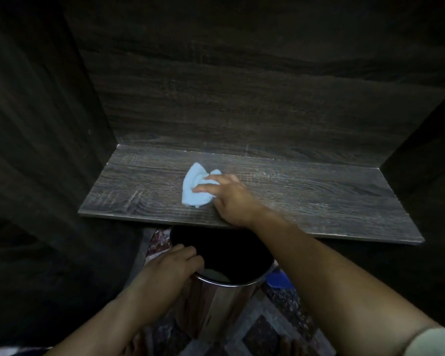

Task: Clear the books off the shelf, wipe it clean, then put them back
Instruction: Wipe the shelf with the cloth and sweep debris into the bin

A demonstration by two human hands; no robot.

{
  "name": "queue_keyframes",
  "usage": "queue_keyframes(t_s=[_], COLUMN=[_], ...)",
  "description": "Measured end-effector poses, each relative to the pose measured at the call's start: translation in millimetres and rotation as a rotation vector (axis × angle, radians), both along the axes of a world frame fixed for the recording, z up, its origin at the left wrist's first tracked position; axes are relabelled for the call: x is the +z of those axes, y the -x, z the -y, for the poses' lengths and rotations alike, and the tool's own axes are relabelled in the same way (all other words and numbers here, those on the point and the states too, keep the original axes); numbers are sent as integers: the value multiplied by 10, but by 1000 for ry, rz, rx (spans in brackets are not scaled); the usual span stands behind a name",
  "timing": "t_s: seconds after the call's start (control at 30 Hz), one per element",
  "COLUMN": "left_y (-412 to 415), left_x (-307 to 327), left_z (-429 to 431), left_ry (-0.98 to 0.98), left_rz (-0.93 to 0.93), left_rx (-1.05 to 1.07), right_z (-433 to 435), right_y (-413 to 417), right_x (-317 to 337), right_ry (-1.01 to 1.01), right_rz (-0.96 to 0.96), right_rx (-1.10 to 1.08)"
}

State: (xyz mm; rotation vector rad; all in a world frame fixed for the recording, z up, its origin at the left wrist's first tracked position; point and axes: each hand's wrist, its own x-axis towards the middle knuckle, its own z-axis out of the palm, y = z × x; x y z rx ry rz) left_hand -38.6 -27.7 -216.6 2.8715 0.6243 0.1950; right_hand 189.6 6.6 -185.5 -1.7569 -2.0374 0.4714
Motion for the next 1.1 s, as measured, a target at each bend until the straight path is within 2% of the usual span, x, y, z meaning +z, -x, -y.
queue_keyframes(t_s=[0.2,0.27,0.37,0.47,0.53,0.57,0.63,0.67,0.77,0.83,0.87,0.97,1.0,1.1], left_y=[151,169,171,174,156,141,103,92,72,57,54,8,-18,-119], left_x=[17,51,75,81,97,107,128,133,120,112,116,119,115,83], left_z=[154,202,272,299,305,316,335,349,376,380,382,396,405,435], left_ry=[8,8,24,38,14,-2,-20,-34,-92,-106,-111,-134,-137,-145], left_rz=[-33,-7,17,29,23,25,45,55,64,62,65,76,78,72], left_rx=[14,18,20,39,50,52,51,49,51,44,39,21,12,3], right_z=[700,860,1045,1144,1200,1223,1278,1303,1334,1322,1316,1328,1348,1405], right_y=[24,-5,-103,-64,17,35,84,107,147,132,108,22,-6,-68], right_x=[139,336,624,754,657,558,390,347,402,436,437,421,402,386], right_ry=[84,93,51,-214,-329,-274,-15,35,-150,-256,-229,71,100,-52], right_rz=[98,63,-103,-234,-226,-157,18,42,-88,-85,-55,85,100,66], right_rx=[118,121,-61,-338,-429,-410,-345,-336,-404,-402,-377,-260,-247,-332])
